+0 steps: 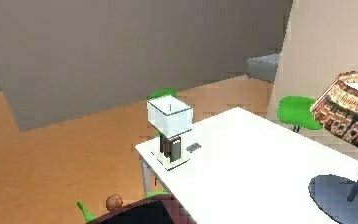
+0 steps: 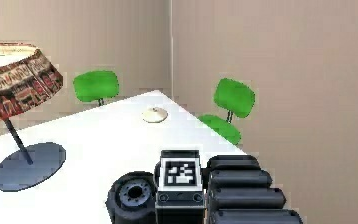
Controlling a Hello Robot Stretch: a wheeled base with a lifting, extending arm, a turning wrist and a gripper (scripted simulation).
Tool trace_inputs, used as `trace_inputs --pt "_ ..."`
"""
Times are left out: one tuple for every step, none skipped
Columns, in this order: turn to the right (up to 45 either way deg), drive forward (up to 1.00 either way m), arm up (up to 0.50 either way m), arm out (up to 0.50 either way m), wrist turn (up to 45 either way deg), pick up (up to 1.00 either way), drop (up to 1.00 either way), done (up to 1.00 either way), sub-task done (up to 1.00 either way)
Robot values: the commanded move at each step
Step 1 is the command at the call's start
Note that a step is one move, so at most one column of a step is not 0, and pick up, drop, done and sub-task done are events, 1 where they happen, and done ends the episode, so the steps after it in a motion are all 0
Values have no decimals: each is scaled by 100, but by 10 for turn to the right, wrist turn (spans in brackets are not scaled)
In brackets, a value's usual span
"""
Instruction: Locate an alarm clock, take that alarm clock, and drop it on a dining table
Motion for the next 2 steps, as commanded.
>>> trace_inputs --pt "-450 0 0 0 0 0 0 0 0" --pt "-210 0 0 0 0 0 0 0 0"
